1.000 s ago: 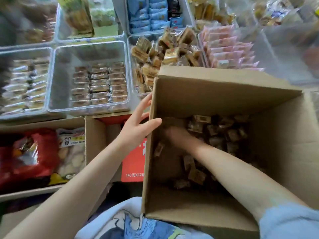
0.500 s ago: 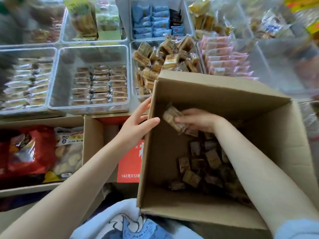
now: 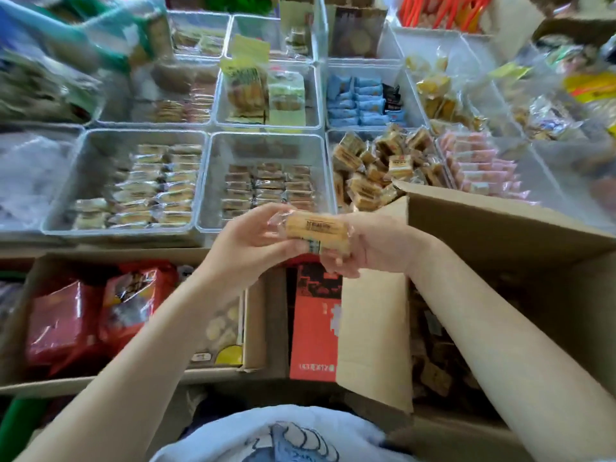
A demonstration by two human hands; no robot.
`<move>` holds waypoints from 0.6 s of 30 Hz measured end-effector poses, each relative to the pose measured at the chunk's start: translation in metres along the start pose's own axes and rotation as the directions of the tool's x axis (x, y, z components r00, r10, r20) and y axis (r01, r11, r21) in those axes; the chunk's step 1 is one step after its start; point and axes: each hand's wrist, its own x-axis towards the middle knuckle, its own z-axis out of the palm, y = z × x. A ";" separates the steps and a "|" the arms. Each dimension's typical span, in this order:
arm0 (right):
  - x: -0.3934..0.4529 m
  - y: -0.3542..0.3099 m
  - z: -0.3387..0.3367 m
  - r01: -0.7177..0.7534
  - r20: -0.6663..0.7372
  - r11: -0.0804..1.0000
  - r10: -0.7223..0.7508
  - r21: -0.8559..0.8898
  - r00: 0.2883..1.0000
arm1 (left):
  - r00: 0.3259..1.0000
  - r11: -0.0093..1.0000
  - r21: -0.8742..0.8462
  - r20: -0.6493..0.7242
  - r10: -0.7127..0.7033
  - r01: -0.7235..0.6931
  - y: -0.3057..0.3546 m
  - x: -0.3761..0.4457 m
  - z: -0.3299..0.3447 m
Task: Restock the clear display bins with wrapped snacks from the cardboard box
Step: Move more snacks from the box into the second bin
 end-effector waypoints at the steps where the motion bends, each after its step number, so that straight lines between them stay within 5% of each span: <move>1: 0.019 -0.005 0.013 -0.005 -0.112 0.999 0.000 -0.043 0.994 | 0.999 0.999 0.034 -0.024 -0.035 0.036 -0.004 -0.005 -0.025; 4: 0.084 -0.016 0.055 0.022 -0.288 0.994 -0.053 -0.112 0.956 | 0.986 0.985 0.093 -0.086 -0.140 0.148 -0.024 -0.023 -0.100; 7: 0.154 -0.031 0.103 -0.009 -0.227 0.957 -0.060 -0.289 0.972 | 0.964 0.970 0.079 -0.152 -0.217 0.231 -0.052 -0.036 -0.172; 11: 0.248 -0.049 0.159 -0.053 -0.136 0.748 -0.051 -0.662 0.989 | 0.943 0.957 0.080 -0.213 -0.256 0.278 -0.092 -0.044 -0.262; 15: 0.322 -0.067 0.197 -0.066 -0.174 0.710 -0.081 -0.702 0.981 | 0.921 0.958 0.031 -0.285 -0.264 0.284 -0.127 -0.043 -0.335; 18: 0.368 -0.083 0.203 -0.075 -0.347 0.720 -0.238 -0.690 0.907 | 0.870 0.955 0.053 -0.428 -0.244 0.293 -0.157 -0.033 -0.380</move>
